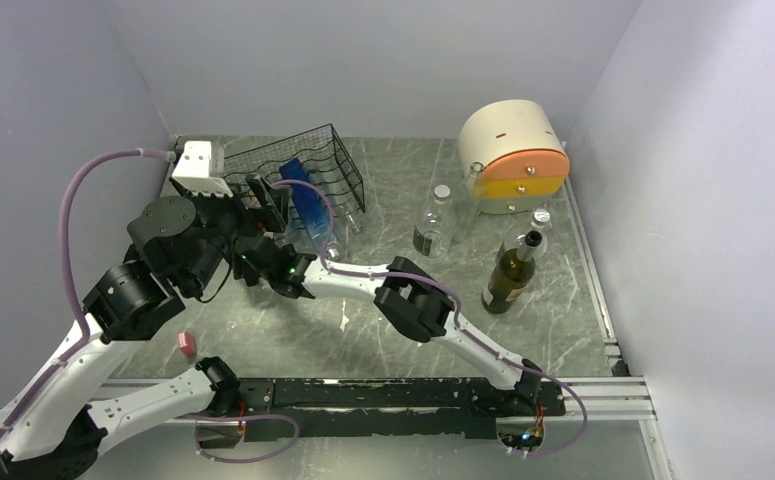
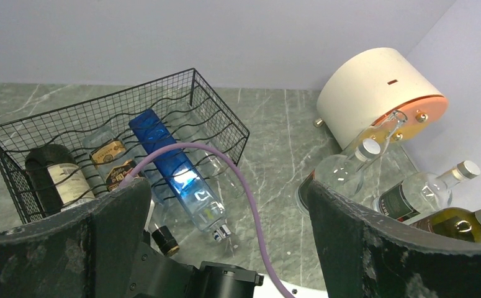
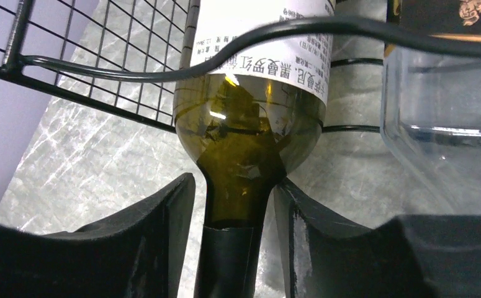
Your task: Put the wine bottle on the wine rack
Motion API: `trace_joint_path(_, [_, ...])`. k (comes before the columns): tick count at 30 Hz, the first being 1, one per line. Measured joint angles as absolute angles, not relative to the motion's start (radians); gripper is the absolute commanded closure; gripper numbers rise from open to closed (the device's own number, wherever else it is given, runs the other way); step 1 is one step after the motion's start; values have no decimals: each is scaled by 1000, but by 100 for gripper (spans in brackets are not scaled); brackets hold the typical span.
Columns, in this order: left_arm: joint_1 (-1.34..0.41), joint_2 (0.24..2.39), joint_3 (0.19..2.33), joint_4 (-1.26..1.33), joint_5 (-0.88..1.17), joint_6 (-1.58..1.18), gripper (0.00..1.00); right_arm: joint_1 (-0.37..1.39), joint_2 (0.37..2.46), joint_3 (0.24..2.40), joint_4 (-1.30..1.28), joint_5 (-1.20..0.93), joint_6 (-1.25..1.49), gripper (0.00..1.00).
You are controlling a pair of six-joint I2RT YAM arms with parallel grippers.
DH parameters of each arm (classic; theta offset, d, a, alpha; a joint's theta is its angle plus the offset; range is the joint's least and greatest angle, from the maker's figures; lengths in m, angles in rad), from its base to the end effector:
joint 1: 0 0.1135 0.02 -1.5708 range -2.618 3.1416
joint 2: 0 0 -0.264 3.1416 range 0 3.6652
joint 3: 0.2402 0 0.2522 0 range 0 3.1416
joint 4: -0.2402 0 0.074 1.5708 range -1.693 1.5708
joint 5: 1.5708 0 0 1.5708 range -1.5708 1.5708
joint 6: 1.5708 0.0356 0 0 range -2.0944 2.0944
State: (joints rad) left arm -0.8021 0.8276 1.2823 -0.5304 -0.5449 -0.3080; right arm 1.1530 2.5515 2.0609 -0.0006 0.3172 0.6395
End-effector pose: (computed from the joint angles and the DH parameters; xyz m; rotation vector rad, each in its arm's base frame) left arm 0.1101 -0.0873 0.4615 -0.0105 1.6506 -0.4012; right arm 0.2450 0.5245 0.1470 -0.3419 2.1025 0.7804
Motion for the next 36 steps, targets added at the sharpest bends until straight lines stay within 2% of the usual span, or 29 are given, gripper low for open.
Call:
trace_joint_path(4, [-802, 831, 1282, -533, -544, -309, 1, 1153, 2550, 2037, 62, 315, 631, 31])
trace_joint_path(10, [-802, 839, 1302, -547, -544, -305, 1, 1153, 2486, 1919, 115, 306, 631, 26])
trace_joint_path(20, [-802, 826, 1330, -546, -544, -283, 1, 1153, 2257, 1717, 201, 287, 649, 26])
trace_joint_path(27, [-802, 823, 1332, -546, -545, -274, 1, 1153, 2075, 1501, 242, 293, 641, 28])
trace_joint_path(36, [-802, 789, 1308, -518, -546, -269, 1, 1127, 1750, 1343, 41, 481, 631, 29])
